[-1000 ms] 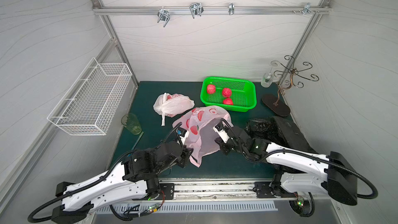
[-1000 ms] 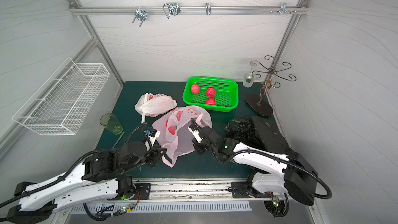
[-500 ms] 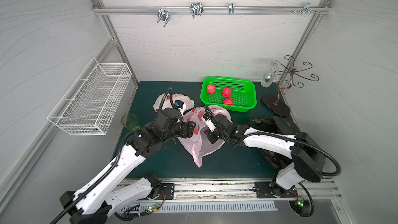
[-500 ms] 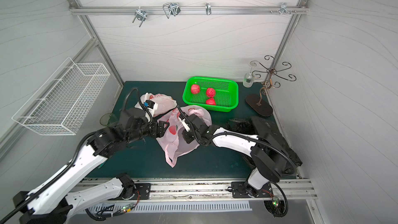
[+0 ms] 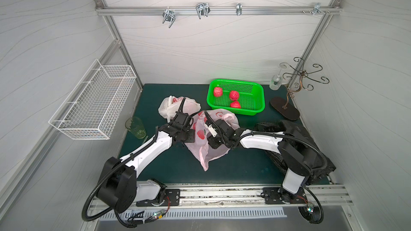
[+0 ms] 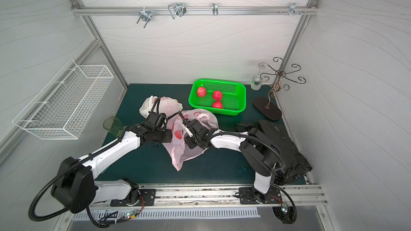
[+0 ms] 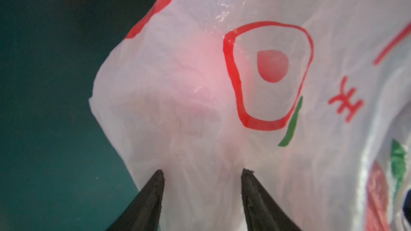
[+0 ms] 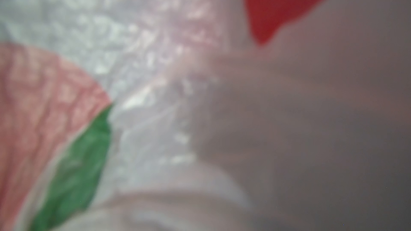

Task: Untie the knot of a plastic bag & take out the apple
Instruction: Pick up the apple from the plastic bag.

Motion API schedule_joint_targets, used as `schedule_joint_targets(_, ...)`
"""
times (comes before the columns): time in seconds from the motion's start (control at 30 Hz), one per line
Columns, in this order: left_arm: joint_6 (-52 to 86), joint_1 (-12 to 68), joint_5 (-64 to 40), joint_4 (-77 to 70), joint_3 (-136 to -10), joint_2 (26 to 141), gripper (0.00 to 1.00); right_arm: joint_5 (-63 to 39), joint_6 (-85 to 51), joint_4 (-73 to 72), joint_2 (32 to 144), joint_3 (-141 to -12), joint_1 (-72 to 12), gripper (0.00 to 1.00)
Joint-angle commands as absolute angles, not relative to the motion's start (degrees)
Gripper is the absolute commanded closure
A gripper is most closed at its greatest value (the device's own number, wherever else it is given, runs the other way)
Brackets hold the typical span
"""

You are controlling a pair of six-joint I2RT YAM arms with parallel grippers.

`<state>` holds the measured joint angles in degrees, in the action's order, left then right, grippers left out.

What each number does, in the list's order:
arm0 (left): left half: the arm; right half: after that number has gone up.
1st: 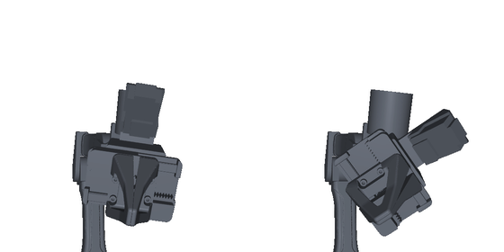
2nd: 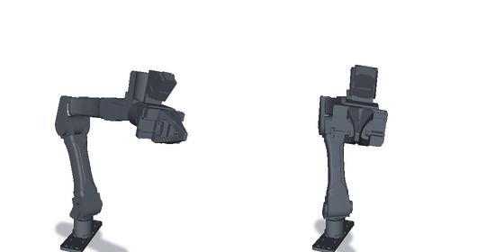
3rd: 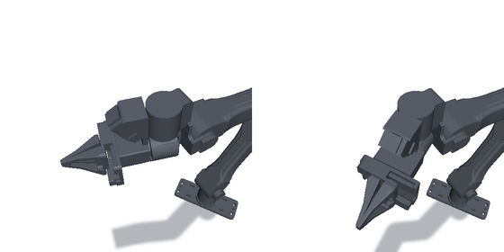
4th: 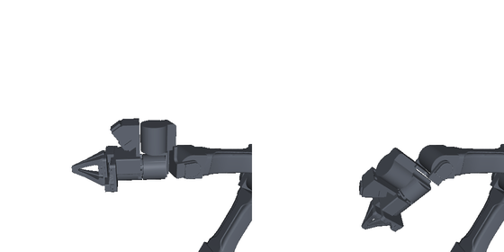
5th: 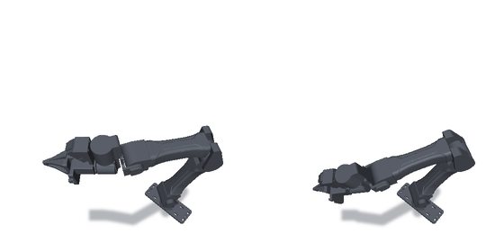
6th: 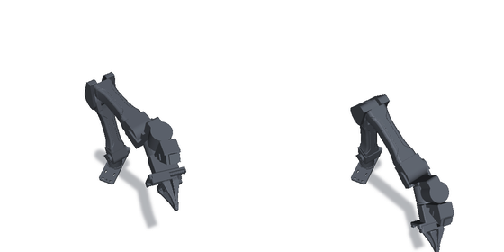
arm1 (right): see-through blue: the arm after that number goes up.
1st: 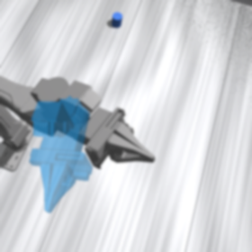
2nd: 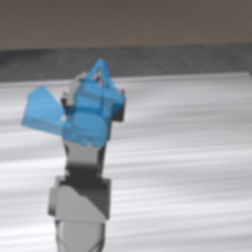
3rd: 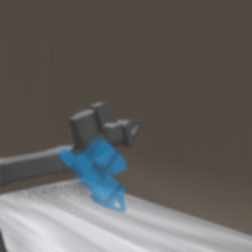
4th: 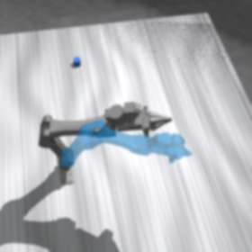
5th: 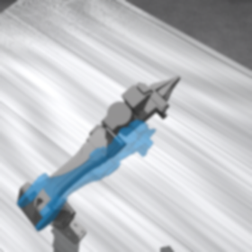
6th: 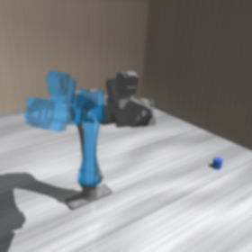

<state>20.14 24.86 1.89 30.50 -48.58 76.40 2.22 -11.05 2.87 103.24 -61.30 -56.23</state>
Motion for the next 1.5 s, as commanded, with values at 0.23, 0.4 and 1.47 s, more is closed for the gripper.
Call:
schedule_joint_targets(0.23,19.88,20.70,6.91,25.35,-59.35,82.44,0.37,-0.04,-10.99,0.86,108.55,-63.88,-56.99,0.38)
schedule_joint_targets(0.4,18.36,18.45,3.98,27.97,-65.43,83.92,0.38,0.94,-11.69,-0.26,107.67,-61.31,-58.66,0.38)
schedule_joint_targets(1.47,30.48,16.54,-8.41,9.05,-54.30,103.28,0.40,-2.79,-6.52,-11.45,110.22,-64.47,-56.84,0.01)
